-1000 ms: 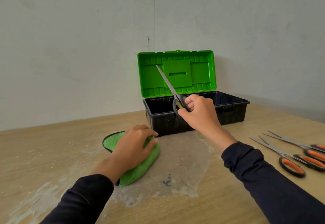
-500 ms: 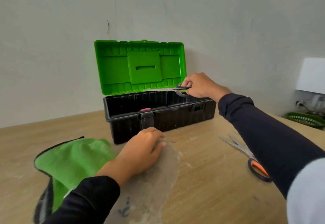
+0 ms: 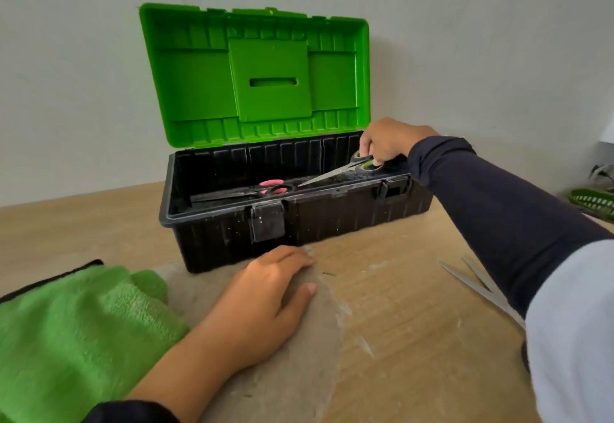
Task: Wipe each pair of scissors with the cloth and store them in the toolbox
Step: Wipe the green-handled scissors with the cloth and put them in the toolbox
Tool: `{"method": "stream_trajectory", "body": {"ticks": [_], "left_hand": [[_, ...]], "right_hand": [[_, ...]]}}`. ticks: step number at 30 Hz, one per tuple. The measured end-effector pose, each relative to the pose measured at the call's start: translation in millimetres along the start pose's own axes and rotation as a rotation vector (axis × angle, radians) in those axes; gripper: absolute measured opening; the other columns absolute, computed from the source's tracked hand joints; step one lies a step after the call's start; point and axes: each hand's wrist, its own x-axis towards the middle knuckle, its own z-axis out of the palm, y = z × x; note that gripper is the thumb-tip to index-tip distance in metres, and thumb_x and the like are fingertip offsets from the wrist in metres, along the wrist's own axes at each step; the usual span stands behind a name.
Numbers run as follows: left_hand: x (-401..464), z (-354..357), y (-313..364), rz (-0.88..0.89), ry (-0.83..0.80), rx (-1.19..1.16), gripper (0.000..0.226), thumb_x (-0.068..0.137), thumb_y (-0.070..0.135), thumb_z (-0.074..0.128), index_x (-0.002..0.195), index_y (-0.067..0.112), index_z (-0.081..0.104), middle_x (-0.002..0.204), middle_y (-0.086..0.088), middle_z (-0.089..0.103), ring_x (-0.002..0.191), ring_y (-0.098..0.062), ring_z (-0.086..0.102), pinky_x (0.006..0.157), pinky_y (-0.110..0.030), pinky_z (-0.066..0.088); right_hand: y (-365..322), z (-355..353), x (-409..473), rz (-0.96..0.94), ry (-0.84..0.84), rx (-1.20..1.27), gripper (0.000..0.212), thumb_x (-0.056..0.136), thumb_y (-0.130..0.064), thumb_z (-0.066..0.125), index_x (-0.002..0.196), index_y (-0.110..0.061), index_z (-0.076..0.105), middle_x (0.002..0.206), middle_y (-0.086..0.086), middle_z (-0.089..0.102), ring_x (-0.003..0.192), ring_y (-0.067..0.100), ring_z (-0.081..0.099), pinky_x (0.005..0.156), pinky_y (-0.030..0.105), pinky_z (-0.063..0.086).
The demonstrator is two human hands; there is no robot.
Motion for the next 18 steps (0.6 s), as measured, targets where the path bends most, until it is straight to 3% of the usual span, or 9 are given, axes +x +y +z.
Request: {"method": "stream_trajectory", "body": {"ticks": [2, 5, 10, 15, 18], "left_hand": [[0.7, 0.4, -0.8, 0.008, -0.001, 0.0, 0.042, 0.091, 0.045, 0.04, 0.13, 0.032, 0.045, 0.13, 0.02, 0.043, 0.117, 0.006, 0.04, 0.096, -0.006, 0.027], [1.2, 1.3, -2.4, 0.011, -0.002, -0.005, 0.046, 0.087, 0.05, 0.035, 0.128, 0.033, 0.046, 0.127, 0.023, 0.044, 0.114, 0.009, 0.04, 0.091, 0.0, 0.027], [1.1, 0.3, -2.6, 0.016, 0.008, -0.033, 0.039, 0.09, 0.044, 0.043, 0.128, 0.034, 0.045, 0.126, 0.025, 0.042, 0.111, 0.01, 0.04, 0.091, -0.005, 0.034], [0.6, 0.1, -2.1, 0.018, 0.003, -0.025, 0.039, 0.09, 0.044, 0.043, 0.127, 0.034, 0.046, 0.124, 0.025, 0.043, 0.111, 0.009, 0.041, 0.091, -0.004, 0.032], [1.9, 0.1, -2.5, 0.021, 0.005, -0.017, 0.038, 0.09, 0.042, 0.045, 0.127, 0.032, 0.047, 0.123, 0.023, 0.044, 0.11, 0.009, 0.042, 0.09, -0.003, 0.032]], "right_hand": [[2.3, 7.2, 10.6, 0.016, -0.019, -0.003, 0.03, 0.079, 0.003, 0.063, 0.085, -0.026, 0.064, 0.105, 0.004, 0.069, 0.097, 0.026, 0.062, 0.094, 0.044, 0.049], [0.1, 17.2, 22.1, 0.011, -0.071, 0.004, 0.022, 0.084, -0.004, 0.059, 0.096, -0.022, 0.067, 0.1, -0.001, 0.071, 0.097, 0.023, 0.062, 0.096, 0.043, 0.047], [-1.1, 21.6, 28.6, -0.02, -0.178, -0.003, 0.031, 0.085, -0.006, 0.057, 0.103, -0.027, 0.069, 0.087, -0.015, 0.066, 0.102, 0.019, 0.061, 0.098, 0.043, 0.046], [-2.7, 20.6, 24.5, -0.033, -0.154, 0.094, 0.025, 0.085, -0.01, 0.059, 0.104, -0.022, 0.07, 0.105, -0.002, 0.069, 0.096, 0.017, 0.062, 0.094, 0.038, 0.049], [-4.8, 13.0, 14.4, -0.059, -0.104, 0.175, 0.022, 0.084, -0.008, 0.061, 0.102, -0.016, 0.071, 0.105, 0.005, 0.069, 0.093, 0.02, 0.065, 0.087, 0.035, 0.054]]}}
